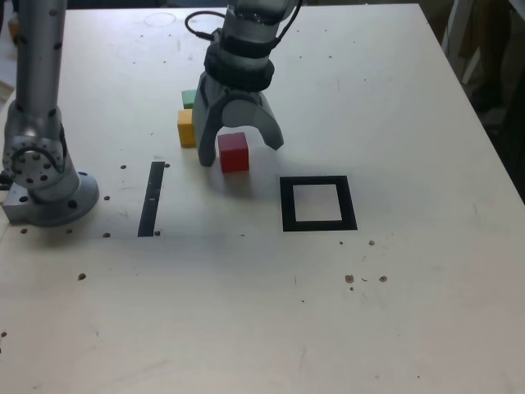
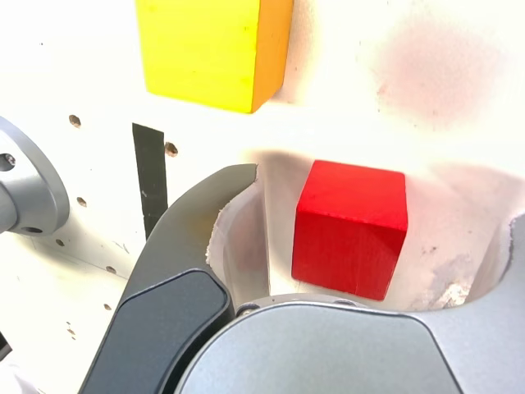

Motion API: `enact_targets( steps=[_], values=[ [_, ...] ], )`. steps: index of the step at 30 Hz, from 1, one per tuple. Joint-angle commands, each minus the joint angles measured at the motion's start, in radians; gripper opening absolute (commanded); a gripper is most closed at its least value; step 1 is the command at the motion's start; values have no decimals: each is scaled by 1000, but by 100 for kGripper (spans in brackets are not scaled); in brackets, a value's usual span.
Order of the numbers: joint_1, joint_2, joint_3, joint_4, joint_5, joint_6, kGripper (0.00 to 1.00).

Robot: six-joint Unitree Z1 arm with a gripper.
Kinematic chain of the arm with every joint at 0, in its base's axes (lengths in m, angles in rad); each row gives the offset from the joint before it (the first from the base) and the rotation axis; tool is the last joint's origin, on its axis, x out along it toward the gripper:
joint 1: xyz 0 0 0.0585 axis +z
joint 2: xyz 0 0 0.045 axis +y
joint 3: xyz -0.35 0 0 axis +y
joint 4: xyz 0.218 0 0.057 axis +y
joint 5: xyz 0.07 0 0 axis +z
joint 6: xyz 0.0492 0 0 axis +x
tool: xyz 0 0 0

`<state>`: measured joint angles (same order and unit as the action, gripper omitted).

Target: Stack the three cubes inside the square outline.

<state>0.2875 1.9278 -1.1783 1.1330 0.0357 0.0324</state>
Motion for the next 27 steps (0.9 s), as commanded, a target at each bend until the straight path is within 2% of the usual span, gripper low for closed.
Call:
enact_targets(
  steps=[1,12,15,27],
  values=[
    [5,5,3,-4,0,3,88],
    [18,14,12,-33,16,6,48],
    [18,17,15,-52,17,14,40],
    [15,15,14,-63,12,32,35]
  ],
)
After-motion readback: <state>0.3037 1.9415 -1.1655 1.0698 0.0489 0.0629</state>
